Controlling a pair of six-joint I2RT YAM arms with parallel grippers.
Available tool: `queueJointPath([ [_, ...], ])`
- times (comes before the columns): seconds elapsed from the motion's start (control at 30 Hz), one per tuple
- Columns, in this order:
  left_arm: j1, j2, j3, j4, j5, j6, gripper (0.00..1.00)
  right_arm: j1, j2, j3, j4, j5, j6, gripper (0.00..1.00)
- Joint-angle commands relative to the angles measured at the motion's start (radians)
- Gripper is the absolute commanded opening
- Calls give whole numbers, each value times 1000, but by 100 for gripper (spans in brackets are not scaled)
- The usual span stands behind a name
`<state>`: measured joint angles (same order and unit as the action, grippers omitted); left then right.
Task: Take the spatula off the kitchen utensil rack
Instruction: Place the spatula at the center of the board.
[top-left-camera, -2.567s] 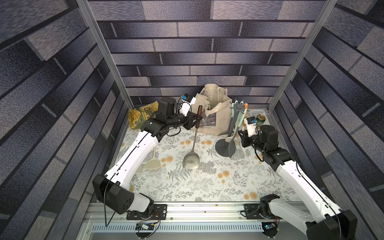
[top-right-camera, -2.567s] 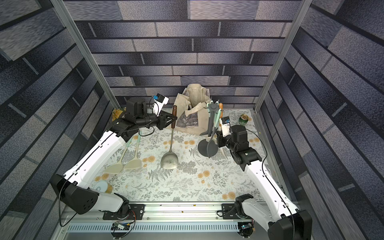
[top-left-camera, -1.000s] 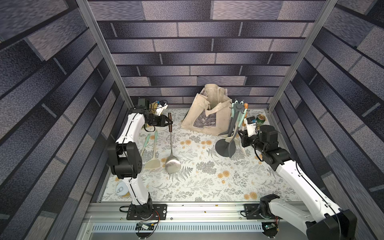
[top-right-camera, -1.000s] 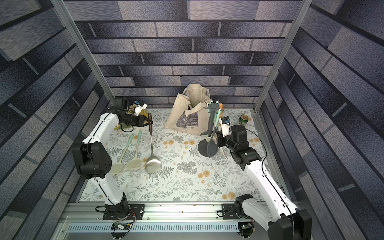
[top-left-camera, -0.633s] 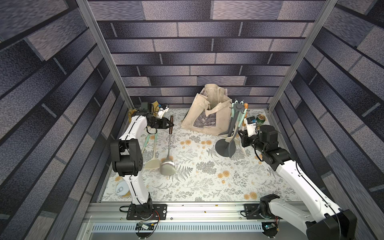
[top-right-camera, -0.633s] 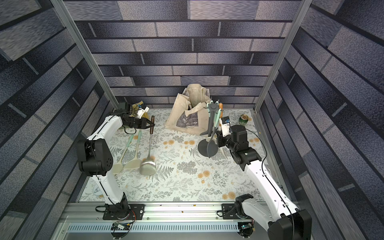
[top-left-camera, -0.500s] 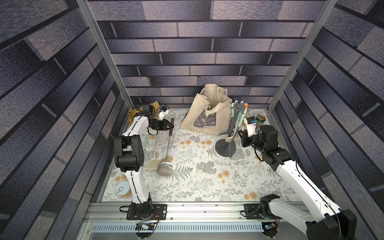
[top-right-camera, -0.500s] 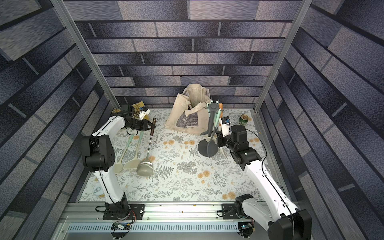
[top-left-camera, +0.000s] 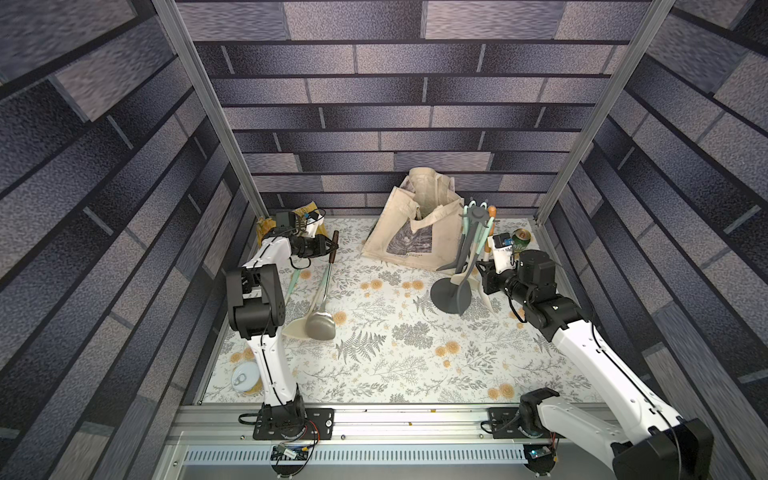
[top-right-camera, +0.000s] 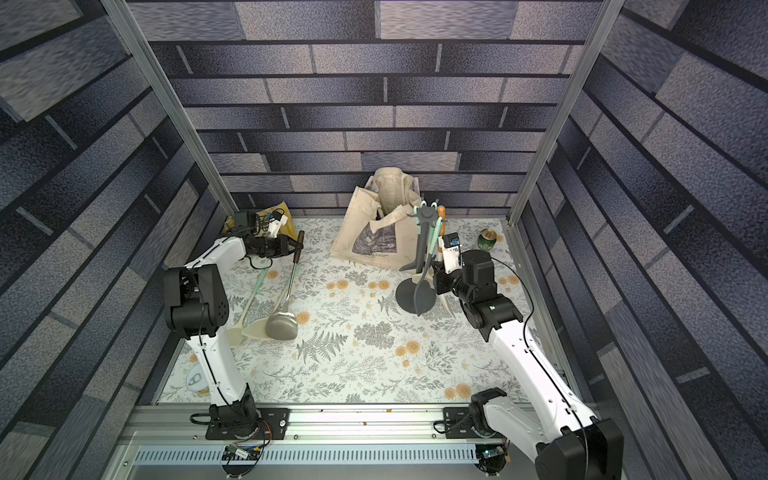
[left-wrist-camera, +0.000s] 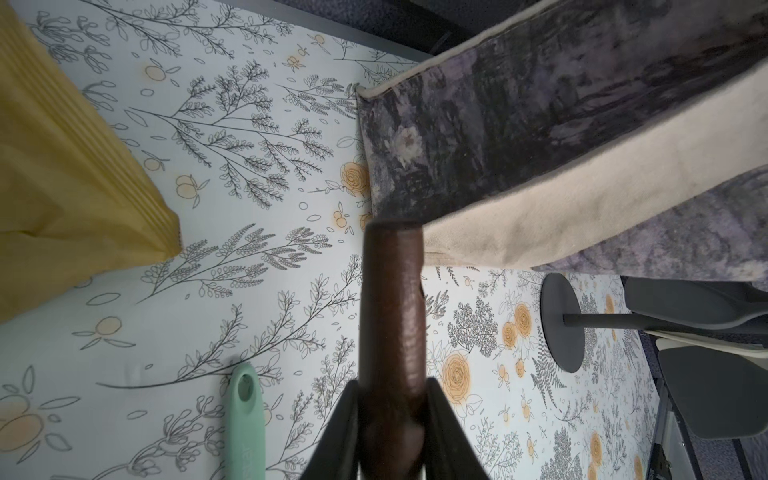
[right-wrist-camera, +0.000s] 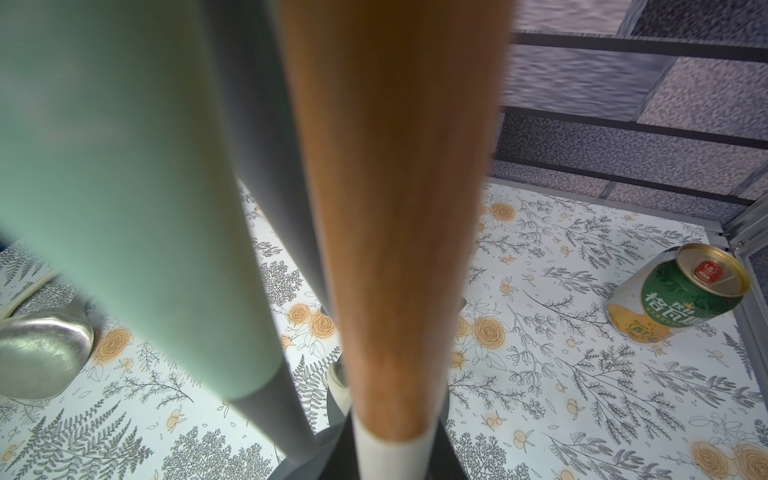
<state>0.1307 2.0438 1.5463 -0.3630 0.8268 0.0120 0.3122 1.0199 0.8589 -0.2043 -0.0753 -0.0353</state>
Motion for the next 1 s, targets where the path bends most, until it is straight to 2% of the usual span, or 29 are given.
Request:
queueJointPath([
  [0.0,-11,10,-36,93,6,-40,0,2,16,-21,-64,2,-2,10],
  [0.27,-62,38,-27,86,8,-79,5,2,23,-21,-58,-3,-1,10],
  [0.43,-83,81,49,-20,-37,-62,9,2,23,-23,-53,-2,-1,10],
  [0.6,-93,151,133,-165,-65,-66,6,1,17,-27,-53,4,-3,10],
  [0.97,-121,147,138,-274,-184,-99,9,2,20,-25,-50,-2,-5,10],
])
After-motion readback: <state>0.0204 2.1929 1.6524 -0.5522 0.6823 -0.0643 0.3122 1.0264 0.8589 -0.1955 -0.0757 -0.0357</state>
